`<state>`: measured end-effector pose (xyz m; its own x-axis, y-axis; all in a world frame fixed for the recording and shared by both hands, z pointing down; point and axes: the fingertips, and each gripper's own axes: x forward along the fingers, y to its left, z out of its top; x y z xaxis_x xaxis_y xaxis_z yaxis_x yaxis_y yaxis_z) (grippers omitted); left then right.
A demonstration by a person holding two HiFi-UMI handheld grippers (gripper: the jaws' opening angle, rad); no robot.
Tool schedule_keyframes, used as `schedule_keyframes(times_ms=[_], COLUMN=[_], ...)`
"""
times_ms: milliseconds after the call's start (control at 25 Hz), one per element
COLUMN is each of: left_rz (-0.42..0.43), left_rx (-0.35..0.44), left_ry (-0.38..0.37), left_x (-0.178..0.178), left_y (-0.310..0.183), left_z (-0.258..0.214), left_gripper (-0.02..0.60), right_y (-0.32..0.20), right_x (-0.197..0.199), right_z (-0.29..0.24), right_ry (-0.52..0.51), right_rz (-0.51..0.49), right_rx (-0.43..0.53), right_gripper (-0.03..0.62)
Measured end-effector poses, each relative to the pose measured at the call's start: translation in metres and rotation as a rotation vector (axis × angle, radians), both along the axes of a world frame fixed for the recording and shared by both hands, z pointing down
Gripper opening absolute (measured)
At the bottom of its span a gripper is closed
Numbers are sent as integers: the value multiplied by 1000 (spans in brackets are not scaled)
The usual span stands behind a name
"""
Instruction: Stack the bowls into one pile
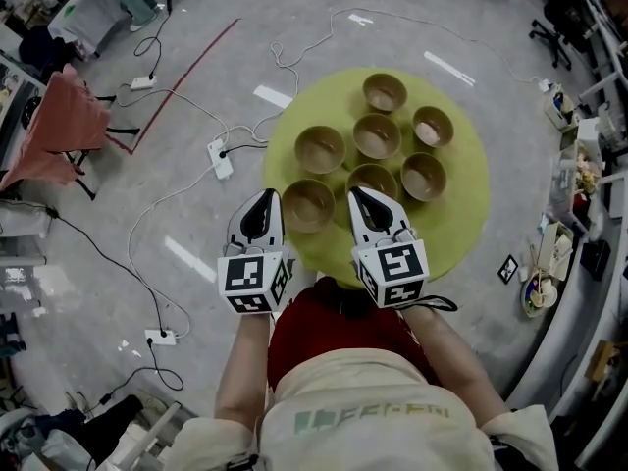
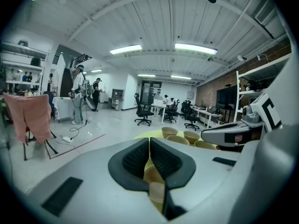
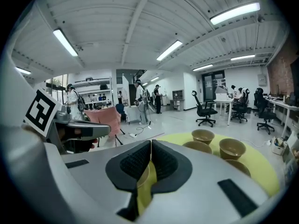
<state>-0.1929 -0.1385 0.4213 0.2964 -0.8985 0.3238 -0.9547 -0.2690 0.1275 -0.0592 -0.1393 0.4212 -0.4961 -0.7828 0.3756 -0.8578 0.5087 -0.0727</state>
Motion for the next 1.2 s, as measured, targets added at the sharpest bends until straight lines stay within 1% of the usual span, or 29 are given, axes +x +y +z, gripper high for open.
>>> schedule_keyframes(times_ms=[200,520,760,880,1000,1200], left_rz=[-21,-86,-108,-114,-120,-122], left_rx=[-43,-136,-190,-219,-248,-301], left_ry=[28,55,85,124,163,179], left_x=[-4,-12,-14,-14,-14,-12], left_y=[-1,8,11,10,8,7], left_z=[13,45,64,71,80,98], left_gripper=[25,25,28,61,79,103], right_y=[2,5,7,7,6,8], right_x=[-3,-11,-14,-15,-18,-20], right_z=[11,25,38,41,47,55], right_ry=[7,11,15,15,21,23], right_rz=[-23,-54,-66,-64,-67,-63], right_rx=[-26,-62,-91,-102,-113,-128], right_gripper=[37,37,37,37,37,37])
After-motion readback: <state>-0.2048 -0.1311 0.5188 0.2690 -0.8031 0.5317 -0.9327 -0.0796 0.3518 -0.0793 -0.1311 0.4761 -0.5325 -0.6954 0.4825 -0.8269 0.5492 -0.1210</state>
